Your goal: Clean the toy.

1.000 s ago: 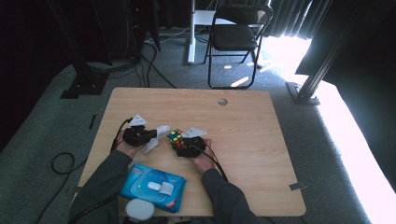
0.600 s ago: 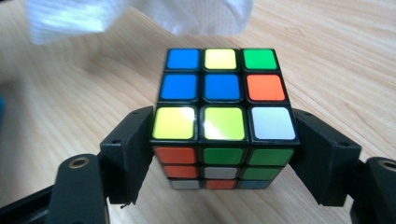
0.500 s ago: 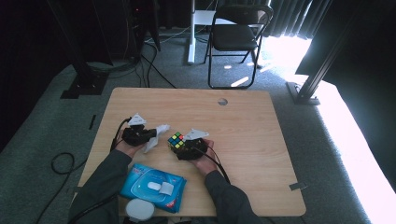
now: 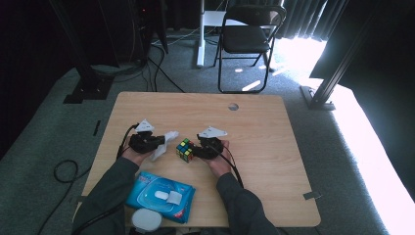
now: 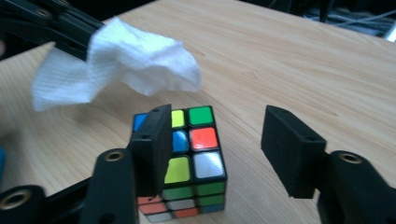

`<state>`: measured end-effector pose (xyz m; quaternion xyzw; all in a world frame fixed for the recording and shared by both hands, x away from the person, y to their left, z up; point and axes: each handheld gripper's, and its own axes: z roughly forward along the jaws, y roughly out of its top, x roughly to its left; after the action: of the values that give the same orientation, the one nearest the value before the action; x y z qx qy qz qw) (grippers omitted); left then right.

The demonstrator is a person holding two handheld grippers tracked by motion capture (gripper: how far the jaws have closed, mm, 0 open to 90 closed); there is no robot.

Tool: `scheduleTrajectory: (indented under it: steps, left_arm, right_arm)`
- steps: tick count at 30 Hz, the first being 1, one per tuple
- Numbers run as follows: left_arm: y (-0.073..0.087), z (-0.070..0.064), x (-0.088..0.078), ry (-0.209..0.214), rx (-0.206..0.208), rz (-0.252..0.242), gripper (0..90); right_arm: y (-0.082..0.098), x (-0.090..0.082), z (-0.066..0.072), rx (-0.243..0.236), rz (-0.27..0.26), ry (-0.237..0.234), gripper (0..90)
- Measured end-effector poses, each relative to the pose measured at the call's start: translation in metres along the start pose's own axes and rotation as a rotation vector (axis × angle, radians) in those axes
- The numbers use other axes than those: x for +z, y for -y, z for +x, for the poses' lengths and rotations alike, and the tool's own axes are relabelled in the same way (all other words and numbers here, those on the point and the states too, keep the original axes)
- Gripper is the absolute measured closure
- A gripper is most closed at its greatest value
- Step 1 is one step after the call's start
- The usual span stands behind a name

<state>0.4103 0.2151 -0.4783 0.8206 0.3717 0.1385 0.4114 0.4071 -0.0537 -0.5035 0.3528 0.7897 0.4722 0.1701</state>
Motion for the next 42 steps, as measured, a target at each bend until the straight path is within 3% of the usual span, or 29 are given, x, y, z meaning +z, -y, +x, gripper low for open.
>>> scheduleTrajectory:
  steps: [16, 21, 31, 38, 42]
  left_arm:
    - [0.000, -0.001, 0.002, 0.005, 0.002, 0.007, 85.2]
    - [0.000, -0.001, 0.003, 0.004, 0.002, 0.008, 85.2]
    - [-0.002, -0.004, 0.004, 0.007, 0.006, 0.009, 85.2]
    - [-0.002, -0.004, 0.004, 0.008, 0.007, 0.009, 85.2]
    - [-0.001, -0.003, 0.004, 0.006, 0.007, 0.009, 85.2]
  right_arm:
    - [0.003, 0.006, -0.005, 0.061, 0.044, 0.002, 50.4]
    - [0.004, 0.005, -0.005, 0.082, 0.060, -0.040, 50.9]
    - [0.007, 0.007, -0.014, 0.261, 0.074, -0.173, 69.6]
    - [0.013, 0.009, -0.024, 0.358, 0.056, -0.229, 69.0]
    - [0.018, 0.009, -0.031, 0.437, 0.036, -0.251, 69.3]
